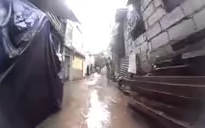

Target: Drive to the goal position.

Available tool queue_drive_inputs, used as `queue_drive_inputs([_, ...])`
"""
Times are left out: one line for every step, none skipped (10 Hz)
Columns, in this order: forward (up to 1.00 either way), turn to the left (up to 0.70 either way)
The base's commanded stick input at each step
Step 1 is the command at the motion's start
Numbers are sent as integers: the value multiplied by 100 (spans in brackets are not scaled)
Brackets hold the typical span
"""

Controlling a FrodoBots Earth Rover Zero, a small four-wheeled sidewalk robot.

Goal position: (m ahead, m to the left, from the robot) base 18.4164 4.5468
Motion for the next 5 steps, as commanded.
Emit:
queue_drive_inputs([60,0])
queue_drive_inputs([99,0])
queue_drive_inputs([99,0])
queue_drive_inputs([99,0])
queue_drive_inputs([99,0])
